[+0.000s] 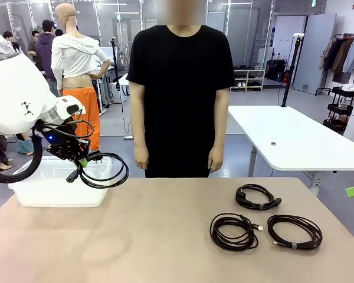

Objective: Organize and store the cables.
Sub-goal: Place the Power Cable into the Organizing box.

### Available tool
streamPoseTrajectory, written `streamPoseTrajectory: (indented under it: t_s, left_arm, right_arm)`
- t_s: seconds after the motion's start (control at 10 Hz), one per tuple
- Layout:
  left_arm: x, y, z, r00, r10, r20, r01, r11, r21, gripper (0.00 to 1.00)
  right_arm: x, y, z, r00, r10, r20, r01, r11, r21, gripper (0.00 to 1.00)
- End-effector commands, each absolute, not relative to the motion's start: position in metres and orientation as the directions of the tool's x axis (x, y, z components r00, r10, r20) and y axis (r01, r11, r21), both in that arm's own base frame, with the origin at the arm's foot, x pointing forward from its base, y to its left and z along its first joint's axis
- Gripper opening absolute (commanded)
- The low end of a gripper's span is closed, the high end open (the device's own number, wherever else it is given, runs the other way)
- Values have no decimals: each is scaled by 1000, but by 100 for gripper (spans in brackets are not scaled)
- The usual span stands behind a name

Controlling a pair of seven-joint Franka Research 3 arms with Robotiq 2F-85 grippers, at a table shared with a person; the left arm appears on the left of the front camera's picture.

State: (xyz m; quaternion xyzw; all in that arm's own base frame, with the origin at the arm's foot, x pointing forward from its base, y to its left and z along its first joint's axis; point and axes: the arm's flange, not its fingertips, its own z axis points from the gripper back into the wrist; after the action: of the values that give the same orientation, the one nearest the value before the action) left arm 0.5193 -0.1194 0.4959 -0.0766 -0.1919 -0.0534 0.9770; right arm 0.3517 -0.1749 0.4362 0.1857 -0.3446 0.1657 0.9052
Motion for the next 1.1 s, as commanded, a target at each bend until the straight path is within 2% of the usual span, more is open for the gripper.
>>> streamPoseTrajectory:
  t_s: [0.0, 0.1, 0.2, 0.3, 0.6, 0.7, 1.0]
  left_arm:
    - [525, -120, 502, 924, -62, 378, 114, 987, -115, 7]
    - [525, -120, 502, 924, -62, 378, 114, 987, -115, 7]
    - [519, -121, 496, 921, -76, 382, 134, 983, -128, 17]
    - [541, -98, 502, 899, -132, 418, 205, 970, -135, 17]
    - [581, -31, 501, 853, -214, 476, 294, 951, -99, 17]
    - [594, -8, 496, 864, -204, 460, 294, 947, -132, 17]
    - [622, 37, 472, 888, -167, 428, 227, 969, -94, 17]
  right_arm:
    - [352, -176, 436, 696, 178, 696, -441, 870, 220, 100]
    - [352, -176, 436, 696, 178, 696, -441, 870, 220, 100]
    - [352, -176, 436, 696, 178, 696, -441, 870, 220, 100]
    - [352, -176, 436, 696, 178, 696, -441, 870, 220, 100]
    - [352, -176, 436, 696, 178, 696, -441, 870, 220, 100]
    - [352, -176, 436, 696, 178, 696, -441, 870, 220, 100]
    - [352, -176, 436, 696, 178, 696, -441, 870, 220, 100]
